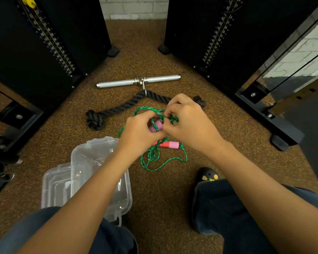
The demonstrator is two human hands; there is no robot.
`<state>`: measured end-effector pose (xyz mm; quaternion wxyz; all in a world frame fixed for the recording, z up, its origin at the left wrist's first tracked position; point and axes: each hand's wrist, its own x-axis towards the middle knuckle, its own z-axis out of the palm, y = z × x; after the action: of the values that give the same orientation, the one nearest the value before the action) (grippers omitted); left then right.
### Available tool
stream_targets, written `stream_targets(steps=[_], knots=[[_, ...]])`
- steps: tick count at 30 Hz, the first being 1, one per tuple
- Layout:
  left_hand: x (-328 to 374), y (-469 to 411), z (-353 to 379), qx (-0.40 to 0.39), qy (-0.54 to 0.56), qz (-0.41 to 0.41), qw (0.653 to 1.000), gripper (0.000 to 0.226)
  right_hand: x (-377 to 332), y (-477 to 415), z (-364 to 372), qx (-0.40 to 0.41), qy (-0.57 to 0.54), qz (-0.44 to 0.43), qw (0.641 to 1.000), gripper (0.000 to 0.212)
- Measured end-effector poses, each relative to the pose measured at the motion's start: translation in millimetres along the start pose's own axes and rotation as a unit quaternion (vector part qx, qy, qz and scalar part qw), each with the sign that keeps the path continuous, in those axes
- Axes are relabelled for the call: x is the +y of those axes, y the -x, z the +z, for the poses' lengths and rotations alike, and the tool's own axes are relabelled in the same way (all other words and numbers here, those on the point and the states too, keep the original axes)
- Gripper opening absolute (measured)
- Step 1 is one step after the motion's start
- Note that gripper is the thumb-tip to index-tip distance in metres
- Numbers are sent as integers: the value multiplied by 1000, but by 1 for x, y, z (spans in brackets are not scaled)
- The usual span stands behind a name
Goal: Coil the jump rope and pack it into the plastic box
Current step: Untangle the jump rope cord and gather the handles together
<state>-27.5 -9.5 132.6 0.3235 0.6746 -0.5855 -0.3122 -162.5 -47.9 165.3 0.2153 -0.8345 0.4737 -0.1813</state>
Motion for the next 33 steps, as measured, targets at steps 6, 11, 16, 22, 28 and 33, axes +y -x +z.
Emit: stream_targets(steps=[6,11,16,22,28,33], knots=[[3,-1,0,-6,99,5,995,25,0,-3,4,19,-91,85,992,8],[8,-1,-7,-37,257,-46,965,16,5,-9,-2,22,-154,121,980,4],[6,-6,-26,-78,247,-82,962,32,9,-8,0,31,-125,67,989,5],[-4,-8,-29,-126,80,-90,985,46,10,-10,-6,35,-144,45,988,10],[-2,-5,-32,-286,133,-127,940,34,8,-8,-7,13,-191,-8,981,9],[-1,-3,-19,-210,177,-133,952,30,9,-11,-9,-48,-288,13,956,13]])
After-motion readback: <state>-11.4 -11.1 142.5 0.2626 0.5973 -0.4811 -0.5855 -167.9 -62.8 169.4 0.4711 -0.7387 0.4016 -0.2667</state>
